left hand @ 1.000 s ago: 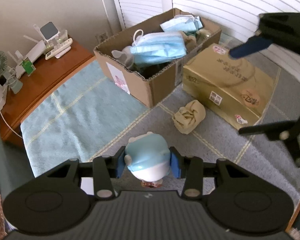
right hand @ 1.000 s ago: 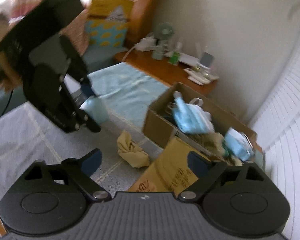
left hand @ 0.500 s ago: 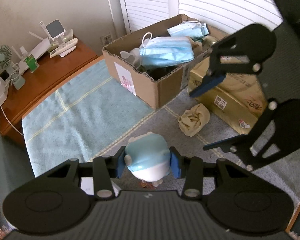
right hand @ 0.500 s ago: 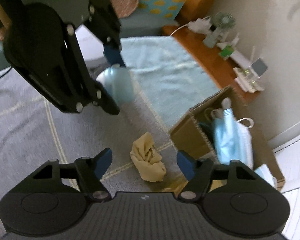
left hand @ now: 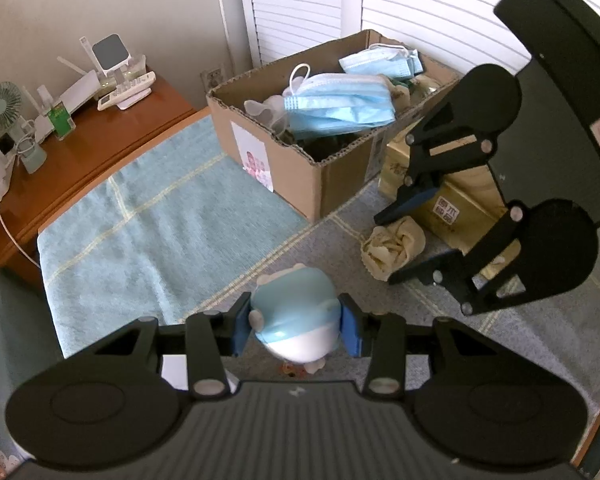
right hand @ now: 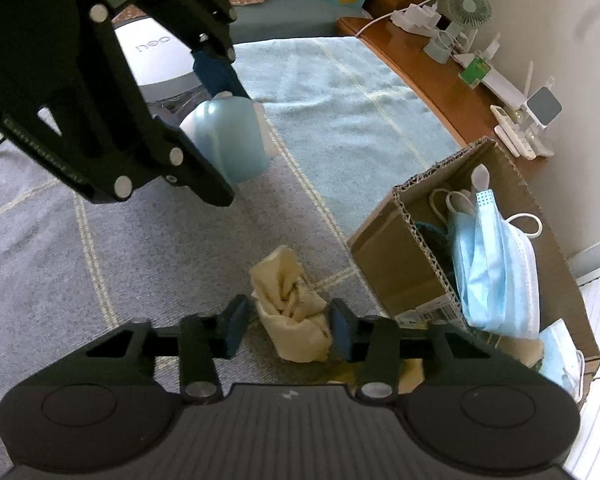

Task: Organize soft objects
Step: 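Grasp the tan crumpled cloth with the right tool while the left tool holds the doll, then carry the tan cloth with the right tool and drop it into the box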

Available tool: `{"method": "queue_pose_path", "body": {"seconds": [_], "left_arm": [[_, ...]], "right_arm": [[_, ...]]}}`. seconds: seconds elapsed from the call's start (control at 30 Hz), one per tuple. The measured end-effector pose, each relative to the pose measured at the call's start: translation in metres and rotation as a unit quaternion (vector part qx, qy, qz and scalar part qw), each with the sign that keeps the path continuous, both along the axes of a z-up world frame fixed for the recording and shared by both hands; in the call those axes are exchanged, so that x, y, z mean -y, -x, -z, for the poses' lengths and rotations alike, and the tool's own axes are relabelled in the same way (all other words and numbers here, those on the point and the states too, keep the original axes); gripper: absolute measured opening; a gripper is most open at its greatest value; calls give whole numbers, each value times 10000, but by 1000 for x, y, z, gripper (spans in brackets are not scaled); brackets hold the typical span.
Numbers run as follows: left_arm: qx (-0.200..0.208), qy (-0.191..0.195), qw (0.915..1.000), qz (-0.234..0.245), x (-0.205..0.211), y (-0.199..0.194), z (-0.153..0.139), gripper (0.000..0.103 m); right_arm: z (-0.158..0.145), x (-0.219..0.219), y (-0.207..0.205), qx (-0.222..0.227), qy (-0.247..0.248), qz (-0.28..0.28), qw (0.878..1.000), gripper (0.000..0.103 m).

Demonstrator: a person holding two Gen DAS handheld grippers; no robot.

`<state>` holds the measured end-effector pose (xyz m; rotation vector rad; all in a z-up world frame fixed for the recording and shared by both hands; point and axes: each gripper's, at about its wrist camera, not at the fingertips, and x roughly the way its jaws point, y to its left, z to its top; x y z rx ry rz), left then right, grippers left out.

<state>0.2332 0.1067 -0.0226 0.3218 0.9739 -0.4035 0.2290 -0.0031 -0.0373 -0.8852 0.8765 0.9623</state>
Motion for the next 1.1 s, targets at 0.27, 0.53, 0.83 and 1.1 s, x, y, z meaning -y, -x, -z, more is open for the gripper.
{"method": "queue_pose_path", "body": {"seconds": [0.27,0.53,0.83,1.1], "left_arm": [[-4,-7,10000,3,1,1,0,44],[33,22,10000,-17,5,9,-10,44],[184,138,9997,14,15,28,-29,44],[329,259,9991,105,25,46,-43,44]], "right_arm": [[-4,1,3,-9,-105,22,9999,32],[-28,7,26,24,-499,-67,9987,32],[-59,24,54,194,-857,-19,9961,32],[-83,46,49,493,-1201,475,9904,32]]}}
